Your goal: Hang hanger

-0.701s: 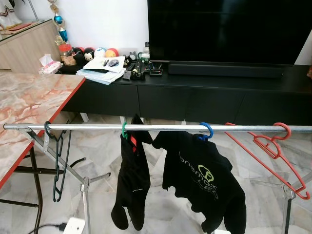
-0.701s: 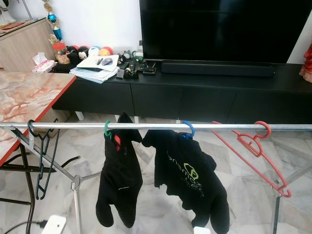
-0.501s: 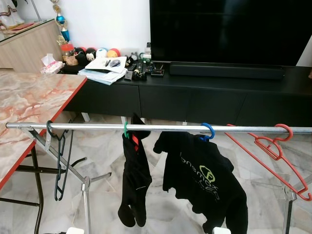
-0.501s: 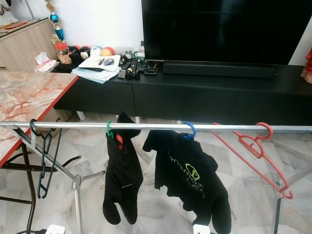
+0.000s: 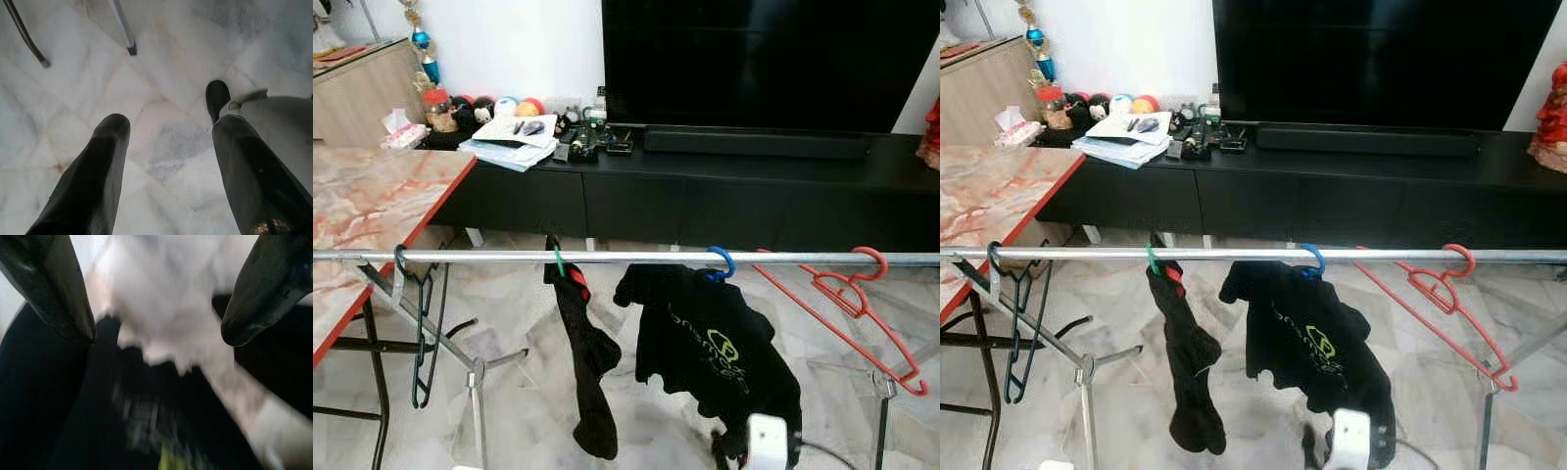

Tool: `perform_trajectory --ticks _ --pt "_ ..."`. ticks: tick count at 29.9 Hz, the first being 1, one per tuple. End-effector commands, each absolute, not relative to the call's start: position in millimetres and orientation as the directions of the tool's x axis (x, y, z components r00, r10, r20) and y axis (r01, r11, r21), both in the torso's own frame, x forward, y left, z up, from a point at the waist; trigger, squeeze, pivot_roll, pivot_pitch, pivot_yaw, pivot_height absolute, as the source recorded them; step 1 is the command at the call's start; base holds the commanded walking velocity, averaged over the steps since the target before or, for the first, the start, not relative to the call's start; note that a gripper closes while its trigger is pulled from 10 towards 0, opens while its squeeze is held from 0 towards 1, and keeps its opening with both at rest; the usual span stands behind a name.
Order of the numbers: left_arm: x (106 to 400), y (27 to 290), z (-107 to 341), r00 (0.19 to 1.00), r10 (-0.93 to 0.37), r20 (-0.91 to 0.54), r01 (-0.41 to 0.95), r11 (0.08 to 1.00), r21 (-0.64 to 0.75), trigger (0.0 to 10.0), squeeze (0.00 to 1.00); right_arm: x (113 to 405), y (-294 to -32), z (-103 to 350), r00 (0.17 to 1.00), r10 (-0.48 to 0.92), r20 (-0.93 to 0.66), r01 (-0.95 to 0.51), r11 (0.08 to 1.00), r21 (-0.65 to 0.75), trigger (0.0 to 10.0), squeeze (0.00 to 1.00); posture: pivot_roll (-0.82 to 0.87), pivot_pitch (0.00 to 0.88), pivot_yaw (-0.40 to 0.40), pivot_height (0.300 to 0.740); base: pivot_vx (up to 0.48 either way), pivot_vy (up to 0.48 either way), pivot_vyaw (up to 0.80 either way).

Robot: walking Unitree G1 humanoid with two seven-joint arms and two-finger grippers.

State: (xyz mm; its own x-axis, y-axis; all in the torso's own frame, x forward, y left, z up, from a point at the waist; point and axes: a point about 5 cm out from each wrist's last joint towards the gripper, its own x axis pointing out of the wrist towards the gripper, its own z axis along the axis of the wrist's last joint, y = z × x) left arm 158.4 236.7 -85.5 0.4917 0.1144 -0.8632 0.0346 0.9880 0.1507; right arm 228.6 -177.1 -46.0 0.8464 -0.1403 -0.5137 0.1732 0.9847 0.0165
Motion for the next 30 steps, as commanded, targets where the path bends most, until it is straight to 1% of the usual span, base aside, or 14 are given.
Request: perform_trajectory --ticks 1,3,4,7,13,15,16,17,18,20,23,24,26,30 --pt "157.0 239.7 -85.6 0.485 0.125 -0.865 0.03 0.987 0.159 10.0 0.0 233.6 -181.3 -31.7 0.897 -0.198 -0.396 0.218 0.976 0.007 10.0 0.0 0.04 0.02 0.014 0.74 0.0 0.0 0.0" --pt "156.7 240.3 -85.6 0.483 0.126 -0.866 0.029 0.987 0.16 10.0 0.0 237.1 -180.8 -19.4 0.93 -0.2 -0.307 0.215 0.977 0.013 10.0 0.0 0.04 0.021 0.015 0.74 0.0 0.0 0.0" --pt "156.3 240.7 -85.6 0.48 0.126 -0.868 0.032 0.986 0.161 10.0 0.0 238.5 -180.0 -7.7 0.954 -0.191 -0.233 0.198 0.98 0.007 10.0 0.0 0.03 0.02 0.016 0.74 0.0 0.0 0.0" --pt "156.3 241.3 -85.6 0.477 0.125 -0.87 0.038 0.986 0.162 10.0 0.0 236.2 -181.8 7.0 0.97 -0.194 -0.144 0.194 0.981 -0.017 10.0 0.0 0.04 0.019 0.017 0.74 0.0 0.0 0.0" --pt "158.1 242.1 -84.7 0.473 0.121 -0.873 0.06 0.984 0.169 10.0 0.0 222.8 -191.5 31.0 0.968 -0.245 -0.049 0.241 0.968 -0.067 10.0 0.0 0.03 0.02 0.023 0.74 0.0 0.0 0.0" --pt "158.9 241.9 -84.5 0.471 0.12 -0.874 0.063 0.984 0.169 10.0 0.0 221.7 -196.8 30.7 0.959 -0.273 -0.073 0.27 0.962 -0.046 10.0 0.0 0.03 0.021 0.027 0.74 0.0 0.0 0.0" --pt "159.6 241.9 -84.2 0.471 0.117 -0.875 0.07 0.983 0.169 10.0 0.0 221.9 -202.5 9.5 0.923 -0.294 -0.249 0.272 0.955 -0.116 10.0 0.0 0.02 0.019 0.028 0.74 0.0 0.0 0.0" --pt "159.8 241.6 -84.2 0.471 0.115 -0.874 0.073 0.983 0.169 10.0 0.0 221.1 -205.5 -3.1 0.89 -0.306 -0.337 0.269 0.951 -0.153 10.0 0.0 0.02 0.018 0.029 0.74 0.0 0.0 0.0" --pt "159.8 241.6 -84.2 0.471 0.115 -0.874 0.073 0.983 0.169 10.0 0.0 221.1 -205.5 -3.1 0.89 -0.306 -0.337 0.269 0.951 -0.153 10.0 0.0 0.02 0.018 0.029 0.74 0.0 0.0 0.0" --pt "160.1 241.2 -84.2 0.473 0.112 -0.874 0.073 0.983 0.166 10.0 0.0 224.4 -207.5 -6.4 0.886 -0.304 -0.349 0.289 0.953 -0.097 10.0 0.0 0.02 0.016 0.028 0.74 0.0 0.0 0.0" --pt "160.9 241.9 -83.6 0.476 0.112 -0.872 0.071 0.984 0.165 10.0 0.0 237.9 -208.1 -6.3 0.893 -0.266 -0.362 0.257 0.964 -0.073 10.0 0.0 0.04 0.017 0.029 0.74 0.0 0.0 0.0" --pt "160.9 241.9 -83.6 0.476 0.112 -0.872 0.071 0.984 0.165 10.0 0.0 237.9 -208.1 -6.3 0.893 -0.266 -0.362 0.257 0.964 -0.073 10.0 0.0 0.04 0.017 0.029 0.74 0.0 0.0 0.0" --pt "161.3 242.5 -83.2 0.478 0.112 -0.871 0.074 0.983 0.167 10.0 0.0 255.6 -208.2 -1.4 0.889 -0.249 -0.384 0.267 0.964 -0.007 10.0 0.0 0.04 0.019 0.031 0.74 0.0 0.0 0.0" --pt "161.3 243.0 -83.1 0.478 0.114 -0.871 0.07 0.983 0.167 10.0 0.0 266.0 -207.2 8.0 0.898 -0.223 -0.379 0.231 0.973 -0.024 10.0 0.0 0.05 0.016 0.032 0.74 0.0 0.0 0.0"
